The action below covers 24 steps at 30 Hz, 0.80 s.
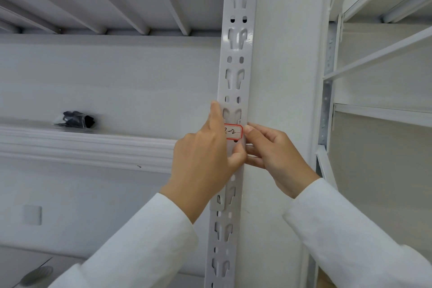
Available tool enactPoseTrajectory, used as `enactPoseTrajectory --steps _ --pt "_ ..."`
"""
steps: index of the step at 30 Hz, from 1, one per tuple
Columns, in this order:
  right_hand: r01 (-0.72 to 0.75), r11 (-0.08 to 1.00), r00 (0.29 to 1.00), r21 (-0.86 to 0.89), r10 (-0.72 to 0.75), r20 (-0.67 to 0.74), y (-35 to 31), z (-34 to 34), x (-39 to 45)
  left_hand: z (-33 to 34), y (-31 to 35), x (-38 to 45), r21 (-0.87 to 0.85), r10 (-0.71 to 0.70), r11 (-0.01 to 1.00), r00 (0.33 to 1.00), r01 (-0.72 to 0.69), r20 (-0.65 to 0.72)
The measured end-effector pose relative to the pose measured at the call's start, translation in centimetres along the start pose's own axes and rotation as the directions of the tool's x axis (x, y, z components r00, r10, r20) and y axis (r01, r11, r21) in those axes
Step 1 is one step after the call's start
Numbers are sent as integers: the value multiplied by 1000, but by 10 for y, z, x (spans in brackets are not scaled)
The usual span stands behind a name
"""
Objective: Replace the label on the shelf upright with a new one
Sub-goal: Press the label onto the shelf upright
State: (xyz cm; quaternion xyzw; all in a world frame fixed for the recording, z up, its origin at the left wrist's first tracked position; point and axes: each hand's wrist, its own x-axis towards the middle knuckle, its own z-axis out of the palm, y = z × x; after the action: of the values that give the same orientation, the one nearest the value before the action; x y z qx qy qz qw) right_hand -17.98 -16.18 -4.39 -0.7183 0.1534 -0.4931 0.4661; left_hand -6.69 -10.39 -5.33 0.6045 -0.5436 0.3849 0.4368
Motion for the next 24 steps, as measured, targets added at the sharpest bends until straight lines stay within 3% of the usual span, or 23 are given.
enactPoseTrajectory --steps 11,24 --pt "-14 999 1000 -40 13 -26 3 0 2 -4 7 6 -119 -158 979 986 163 50" --pt "-11 997 999 -72 8 -41 2 1 1 -4 15 3 -48 -182 981 981 186 72"
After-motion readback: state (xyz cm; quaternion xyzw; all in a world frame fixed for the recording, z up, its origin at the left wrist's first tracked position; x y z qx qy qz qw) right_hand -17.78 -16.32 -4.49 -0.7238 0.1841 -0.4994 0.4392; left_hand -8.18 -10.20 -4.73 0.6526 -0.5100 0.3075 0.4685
